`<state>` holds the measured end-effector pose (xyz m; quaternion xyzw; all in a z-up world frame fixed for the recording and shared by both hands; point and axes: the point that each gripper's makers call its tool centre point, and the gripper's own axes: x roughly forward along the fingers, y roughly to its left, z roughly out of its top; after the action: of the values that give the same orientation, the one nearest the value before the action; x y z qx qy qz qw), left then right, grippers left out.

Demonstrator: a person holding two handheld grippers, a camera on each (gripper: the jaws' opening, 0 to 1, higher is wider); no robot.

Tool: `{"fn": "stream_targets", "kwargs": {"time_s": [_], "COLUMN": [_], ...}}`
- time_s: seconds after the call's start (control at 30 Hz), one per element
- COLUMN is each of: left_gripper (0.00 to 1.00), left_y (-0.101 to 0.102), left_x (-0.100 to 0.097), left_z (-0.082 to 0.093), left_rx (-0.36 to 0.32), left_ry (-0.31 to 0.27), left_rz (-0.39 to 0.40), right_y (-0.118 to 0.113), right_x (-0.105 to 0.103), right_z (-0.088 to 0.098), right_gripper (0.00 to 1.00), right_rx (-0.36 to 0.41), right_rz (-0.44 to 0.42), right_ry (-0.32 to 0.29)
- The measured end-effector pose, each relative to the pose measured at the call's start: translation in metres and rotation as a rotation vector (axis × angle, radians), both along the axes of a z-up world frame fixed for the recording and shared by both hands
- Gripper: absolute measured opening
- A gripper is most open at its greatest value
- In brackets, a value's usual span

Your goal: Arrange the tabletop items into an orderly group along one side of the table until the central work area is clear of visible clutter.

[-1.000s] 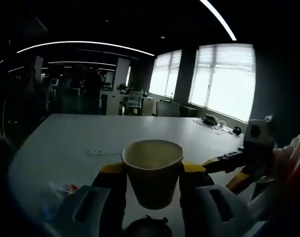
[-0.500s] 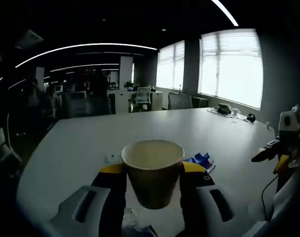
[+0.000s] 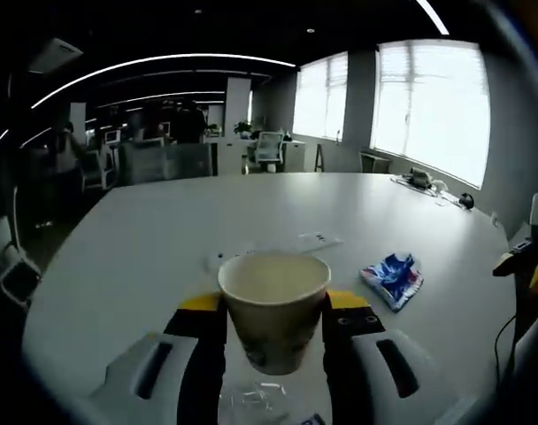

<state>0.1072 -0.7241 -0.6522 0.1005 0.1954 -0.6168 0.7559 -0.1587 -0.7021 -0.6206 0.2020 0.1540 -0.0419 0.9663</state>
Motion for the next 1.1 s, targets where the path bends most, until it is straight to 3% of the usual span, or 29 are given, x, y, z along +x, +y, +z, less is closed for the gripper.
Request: {"fn": "stream_targets", "kwargs": {"time_s": [0.4,0.7,0.83,1.1], "left_gripper": [0.42,0.42,0.41,0.41], "left_y": [-0.013,-0.012,-0.009,-0.003], "left_x": [0.033,0.033,0.033,0.033], "left_z": [-0.035,-0.042,-0.047,-0.052], "left_rx": [0.023,0.008,0.005,-0.015], "left_ry": [0.025,0.004,-0.039,-0.032], "left_rz": [0.040,0.049,0.040,0.049], "right_y": [-0.009,-0.007,-0.004,-0.001], "right_x": [0.007,0.017,0.022,0.024], "right_z": [-0.009,-0.012,-0.012,-0.011], "right_gripper": [0.44,0.44,0.44,0.44], "right_rx": [0.036,0.043,0.045,0.045], "right_rz": [-0.024,-0.002,0.012,0.022], "right_ry": [0.021,0.033,0.030,0.030]}}
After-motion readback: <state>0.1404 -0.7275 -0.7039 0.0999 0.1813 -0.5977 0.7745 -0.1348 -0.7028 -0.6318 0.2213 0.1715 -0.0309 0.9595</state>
